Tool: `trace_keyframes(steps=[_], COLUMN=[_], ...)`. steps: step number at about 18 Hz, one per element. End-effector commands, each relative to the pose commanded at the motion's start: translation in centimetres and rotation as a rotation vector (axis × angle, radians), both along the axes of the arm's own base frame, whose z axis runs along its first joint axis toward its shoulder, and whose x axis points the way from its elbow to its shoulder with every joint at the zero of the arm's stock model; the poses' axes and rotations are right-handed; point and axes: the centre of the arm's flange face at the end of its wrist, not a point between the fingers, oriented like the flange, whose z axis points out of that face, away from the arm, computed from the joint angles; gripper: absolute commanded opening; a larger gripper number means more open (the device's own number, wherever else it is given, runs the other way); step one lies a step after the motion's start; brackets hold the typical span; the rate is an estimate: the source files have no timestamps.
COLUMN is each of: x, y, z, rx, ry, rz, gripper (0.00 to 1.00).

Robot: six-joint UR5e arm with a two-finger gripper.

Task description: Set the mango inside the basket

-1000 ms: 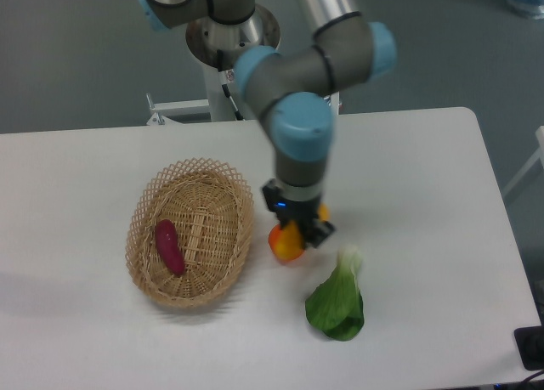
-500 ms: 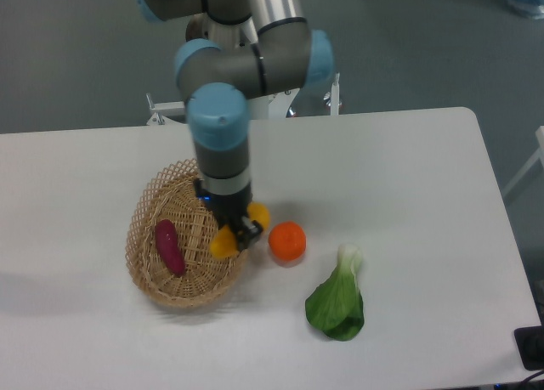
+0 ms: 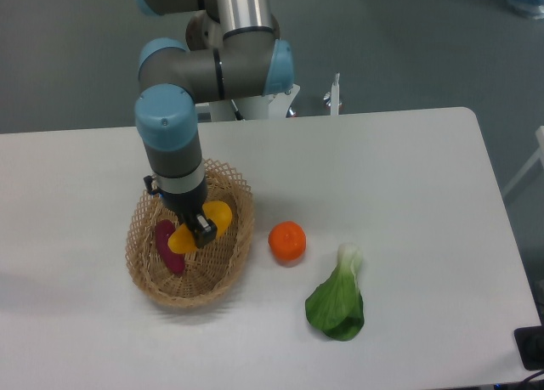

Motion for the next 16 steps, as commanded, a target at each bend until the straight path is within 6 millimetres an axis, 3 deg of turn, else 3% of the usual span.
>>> trace_keyframes(steps=[3, 7, 12, 16], x=[0.2, 0.2, 1.9, 0.6], y=[-0.4, -0.3, -0.3, -0.3], z=[-1.0, -0.5, 0.4, 1.7], rx=[-0.022, -0.005, 0.008, 0.026], ry=[-0.006, 0.008, 0.013, 0.027], rz=[-0.001, -0.007, -0.003, 0.063], gripper=[0.64, 1.0, 1.0, 1.0])
